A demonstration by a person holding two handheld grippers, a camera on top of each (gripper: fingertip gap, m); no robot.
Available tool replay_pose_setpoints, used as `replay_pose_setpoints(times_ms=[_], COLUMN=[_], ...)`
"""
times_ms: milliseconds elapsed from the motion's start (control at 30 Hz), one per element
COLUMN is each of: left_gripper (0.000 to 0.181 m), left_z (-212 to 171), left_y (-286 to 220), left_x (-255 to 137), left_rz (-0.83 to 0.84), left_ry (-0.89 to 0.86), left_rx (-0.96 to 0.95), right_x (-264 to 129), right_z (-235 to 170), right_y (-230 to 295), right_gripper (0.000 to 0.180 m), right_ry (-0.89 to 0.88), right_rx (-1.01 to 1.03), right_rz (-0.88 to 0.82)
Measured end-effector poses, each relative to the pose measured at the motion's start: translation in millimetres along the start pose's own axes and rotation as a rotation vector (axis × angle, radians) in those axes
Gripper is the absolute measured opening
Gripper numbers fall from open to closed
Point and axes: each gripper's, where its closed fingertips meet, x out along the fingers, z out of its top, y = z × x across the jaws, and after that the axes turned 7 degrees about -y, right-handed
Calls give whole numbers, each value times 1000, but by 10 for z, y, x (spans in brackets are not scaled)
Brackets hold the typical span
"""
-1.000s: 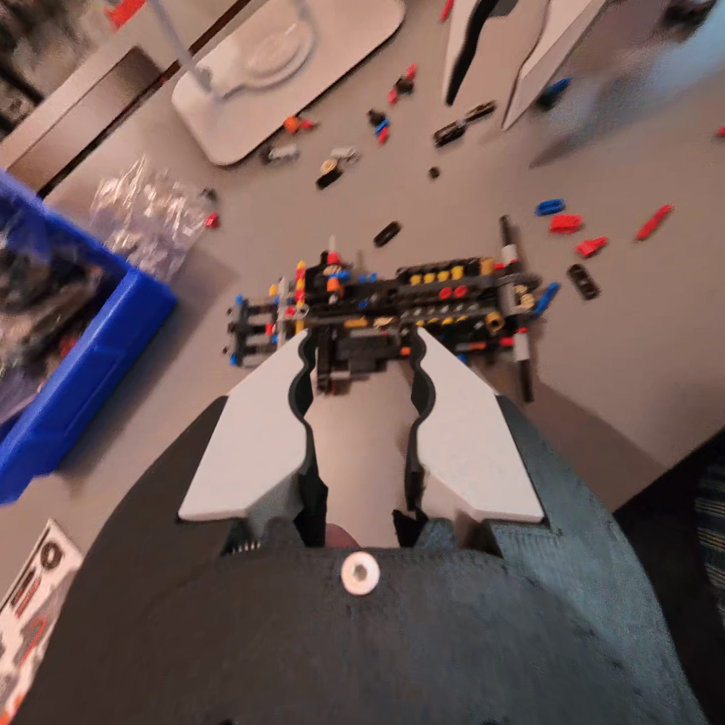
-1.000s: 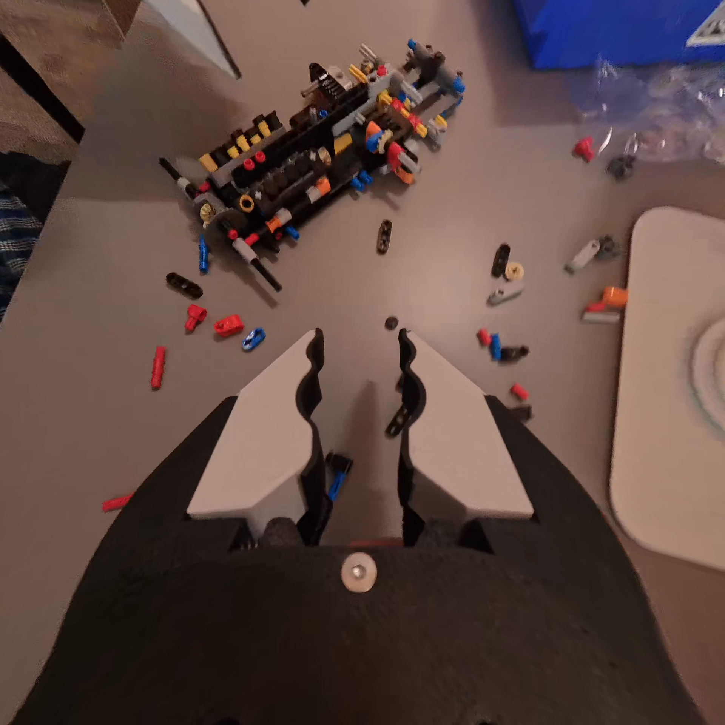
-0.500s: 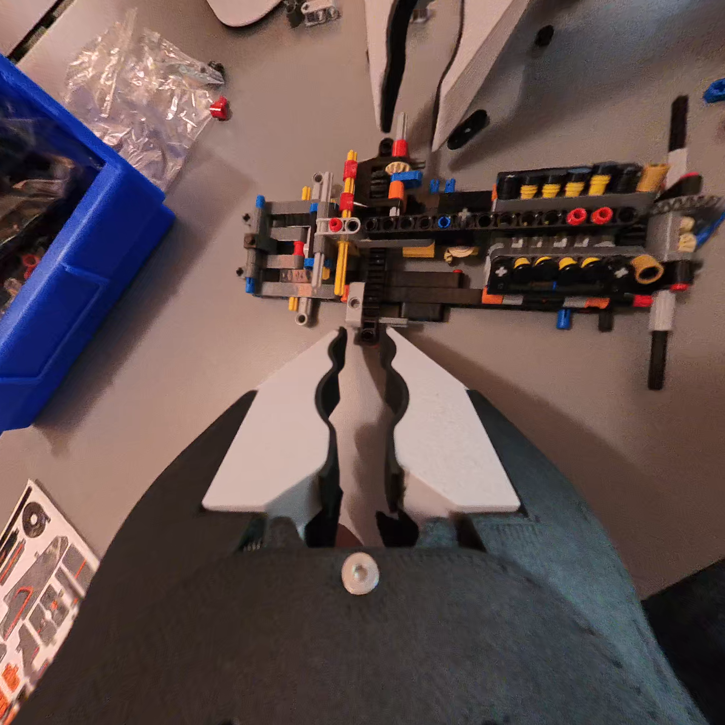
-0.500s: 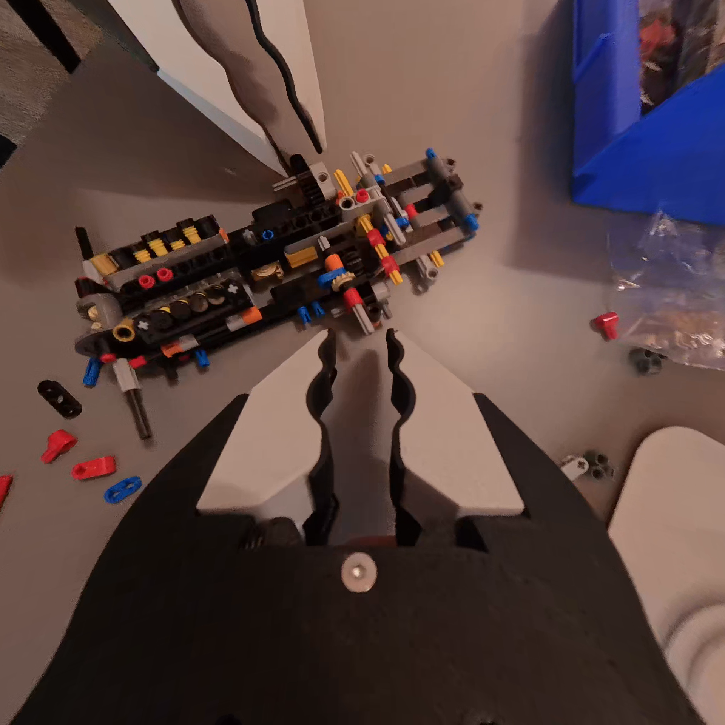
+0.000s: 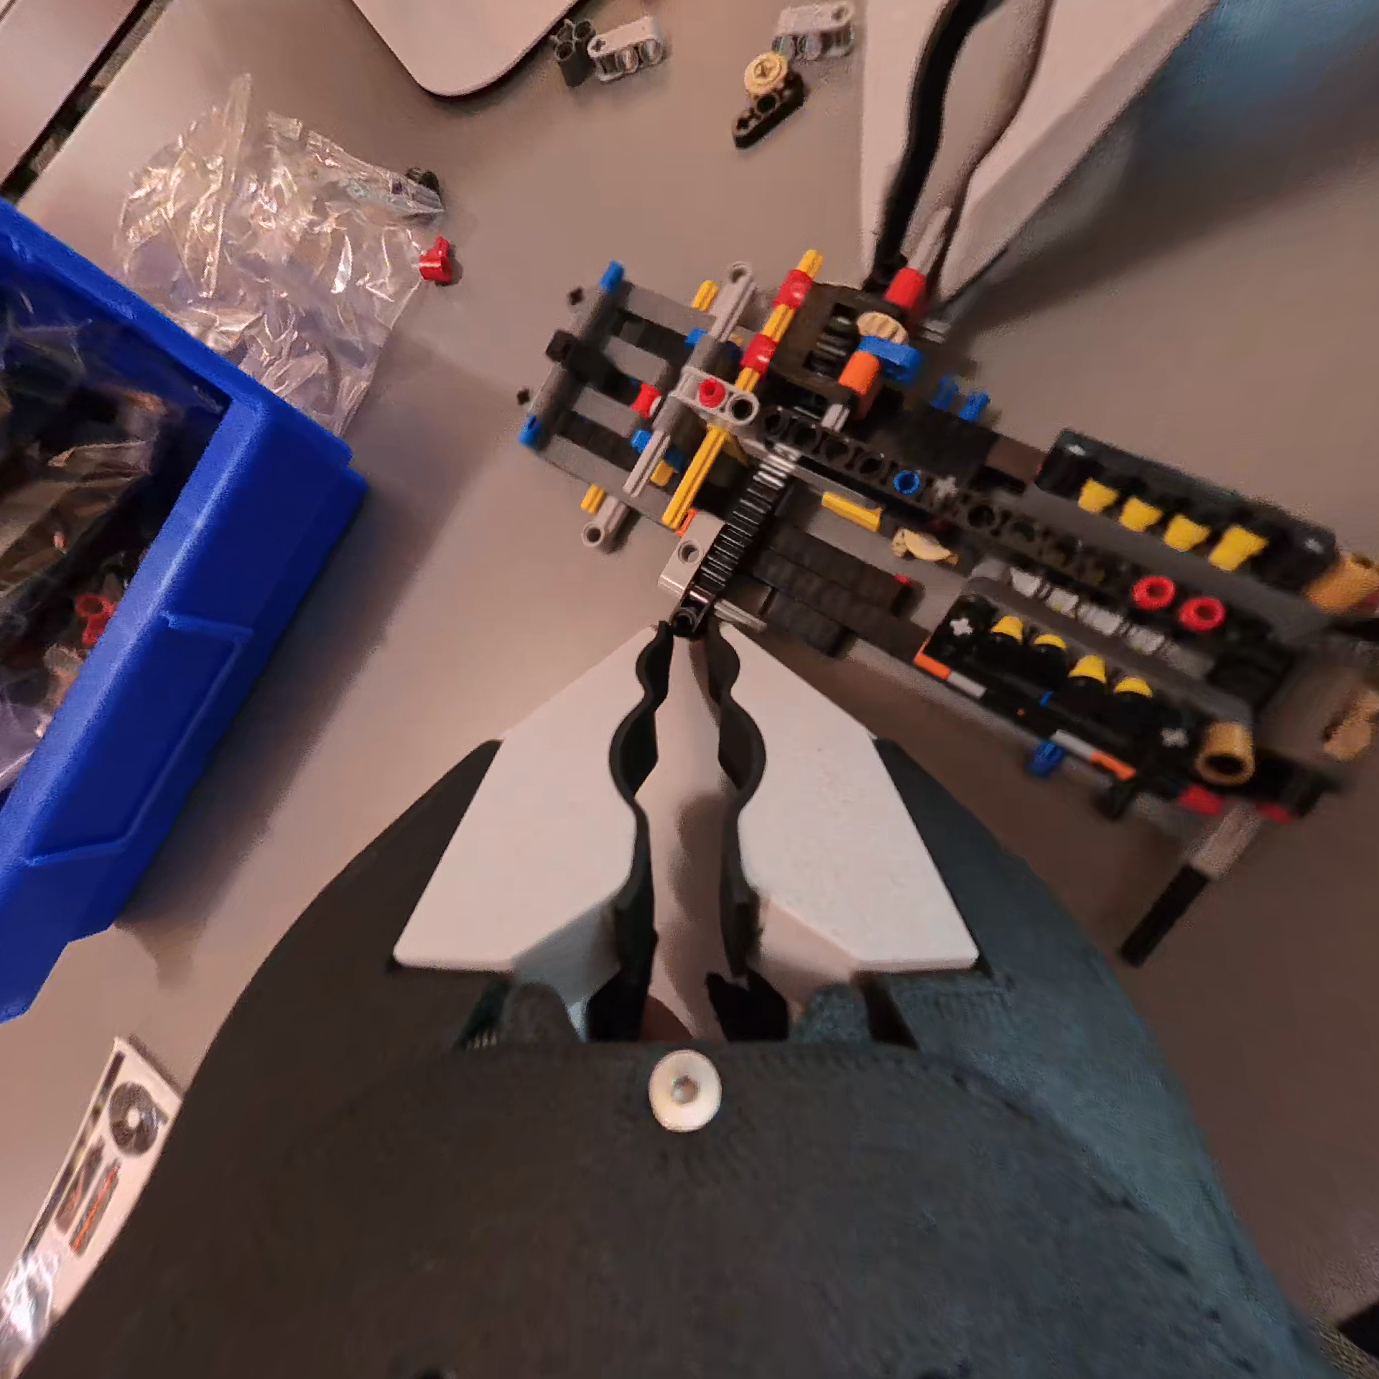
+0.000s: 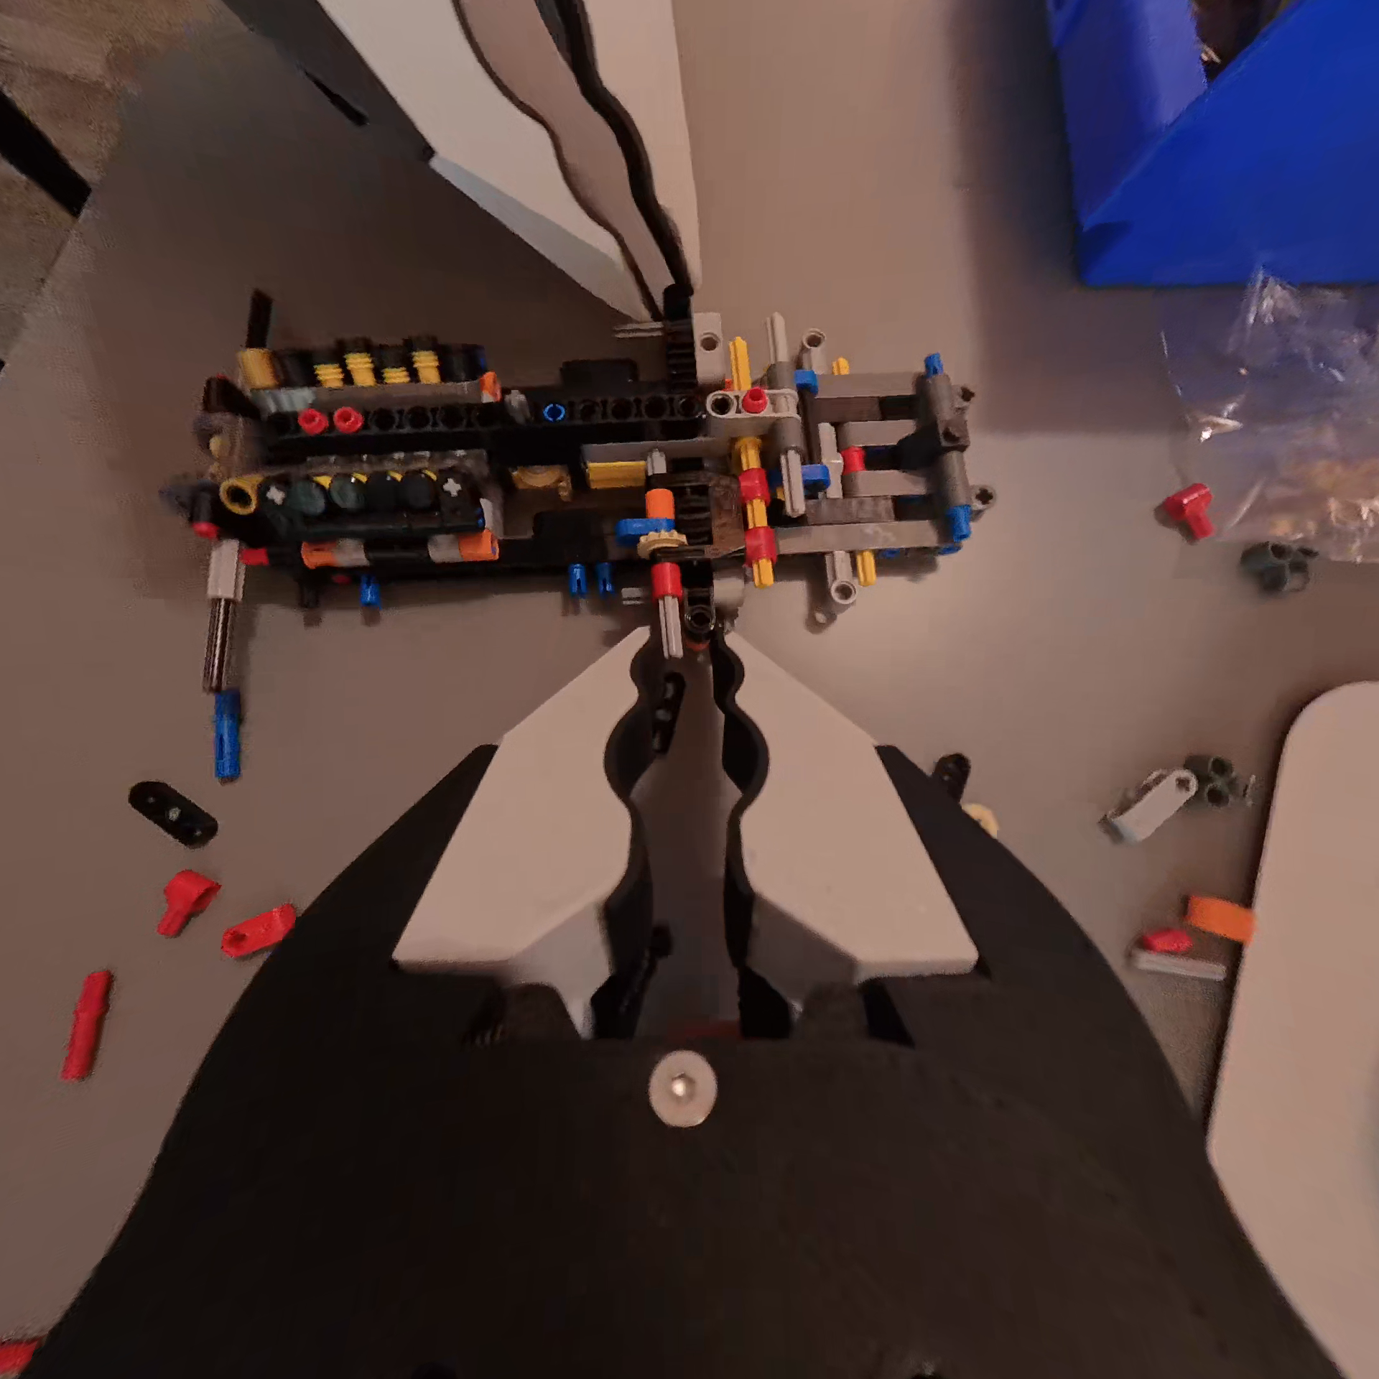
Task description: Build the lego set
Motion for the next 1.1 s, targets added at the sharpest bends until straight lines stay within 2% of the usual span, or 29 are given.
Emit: replay_pose_setpoints(times_ms=[33,267,400,567,667,767,933,1100], left_gripper=[7,5,16,32,39,47,40,35], left_z=[18,129,103,32,-79,-224,-424,-475], left_y=[17,145,263,286,110,-50,-261,-443], left_x=[21,187,174,-256,-508,-701,-866,-741], left_rz=[-8,-25,14,103,124,153,147,92], left_ry=[-6,0,-1,-42,-44,-16,2,10], left_rx=[1,54,9,-100,-134,-179,-312,-298], right_x=[-8,-38,-143,-372,-415,-356,-223,-162], right_z=[-16,-79,-28,-2,-3,-100,-243,-288], right_y=[12,145,209,-41,-215,-411,-440,-381], right_gripper=[9,11,15,39,41,42,41,32], right_ry=[4,53,14,-52,-71,-18,35,36], right_rx=[14,66,77,58,10,23,95,104], right_rz=[-18,-98,-73,-93,-81,-92,-37,-29])
